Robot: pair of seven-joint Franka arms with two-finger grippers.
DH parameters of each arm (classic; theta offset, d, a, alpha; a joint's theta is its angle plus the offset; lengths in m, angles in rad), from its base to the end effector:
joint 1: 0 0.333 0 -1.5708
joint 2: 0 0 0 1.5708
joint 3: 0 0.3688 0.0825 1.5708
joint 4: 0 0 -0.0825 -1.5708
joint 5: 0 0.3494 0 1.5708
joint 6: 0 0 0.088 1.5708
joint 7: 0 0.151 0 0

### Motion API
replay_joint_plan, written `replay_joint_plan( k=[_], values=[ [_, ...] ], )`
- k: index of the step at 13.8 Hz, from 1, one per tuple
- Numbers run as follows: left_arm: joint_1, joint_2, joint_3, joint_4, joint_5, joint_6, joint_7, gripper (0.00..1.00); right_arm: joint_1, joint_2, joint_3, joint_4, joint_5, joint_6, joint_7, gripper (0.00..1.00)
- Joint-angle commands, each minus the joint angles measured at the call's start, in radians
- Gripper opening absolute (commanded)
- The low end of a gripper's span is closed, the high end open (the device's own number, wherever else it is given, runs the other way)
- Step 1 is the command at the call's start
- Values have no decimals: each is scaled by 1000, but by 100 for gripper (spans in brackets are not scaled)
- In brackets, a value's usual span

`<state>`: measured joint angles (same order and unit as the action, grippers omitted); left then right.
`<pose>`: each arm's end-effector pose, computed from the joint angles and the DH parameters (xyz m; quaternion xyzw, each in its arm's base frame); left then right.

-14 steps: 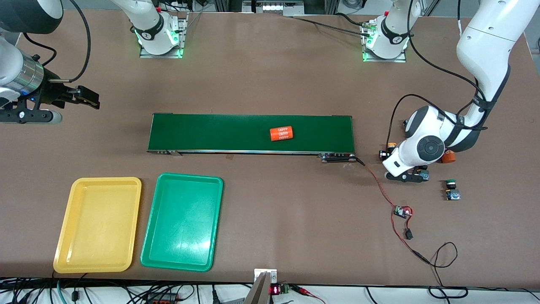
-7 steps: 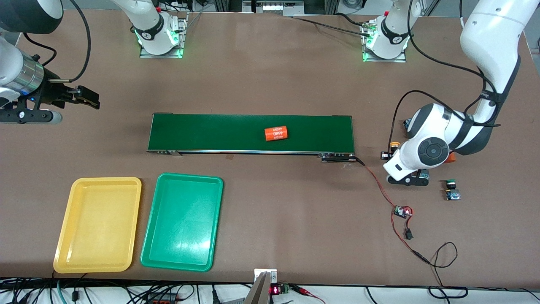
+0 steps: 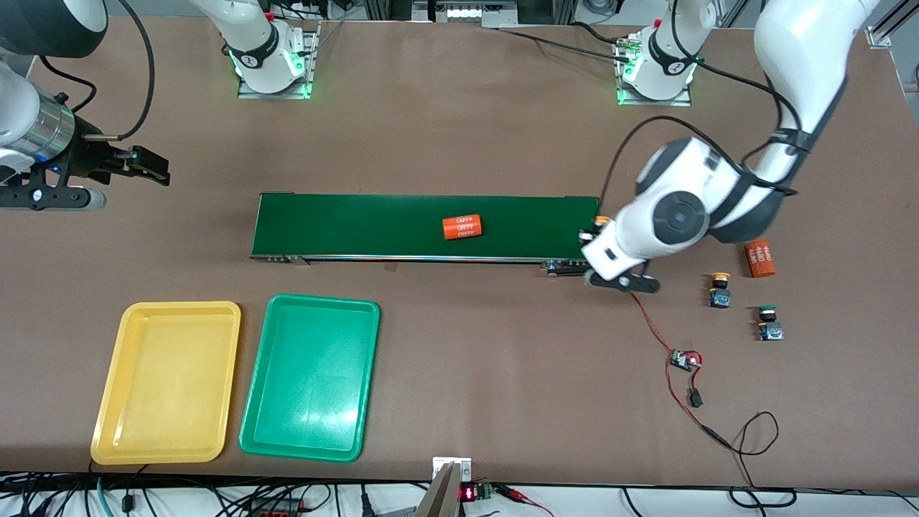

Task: Sort buttons by color to trays
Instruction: 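Place the orange-capped button on the conveyor belt with the left gripper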

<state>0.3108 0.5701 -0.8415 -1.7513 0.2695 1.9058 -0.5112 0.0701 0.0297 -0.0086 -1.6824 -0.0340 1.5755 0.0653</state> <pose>0.5639 -0.2300 0.3375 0.9892 -0.0508 -0.1349 0.0251 0.5169 0.0268 0.5702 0.9975 -0.0007 -0.0670 0.0214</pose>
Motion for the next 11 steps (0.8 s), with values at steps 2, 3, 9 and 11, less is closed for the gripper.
replay_joint_plan(
  k=[2, 3, 9, 11],
  values=[
    [-62, 48, -21, -7, -16, 62, -110, 22, -1, -11, 4, -13, 6, 0, 7, 100],
    [-67, 83, -19, -13, -15, 115, -153, 23, -1, -11, 4, -13, 6, 1, 7, 100],
    [-153, 114, 33, -37, -1, 194, -242, 100, 0, -11, 4, -14, 6, 3, 8, 100],
    [-139, 102, 30, -31, -1, 182, -242, 100, -1, -11, 4, -14, 6, 6, 8, 100]
  ],
)
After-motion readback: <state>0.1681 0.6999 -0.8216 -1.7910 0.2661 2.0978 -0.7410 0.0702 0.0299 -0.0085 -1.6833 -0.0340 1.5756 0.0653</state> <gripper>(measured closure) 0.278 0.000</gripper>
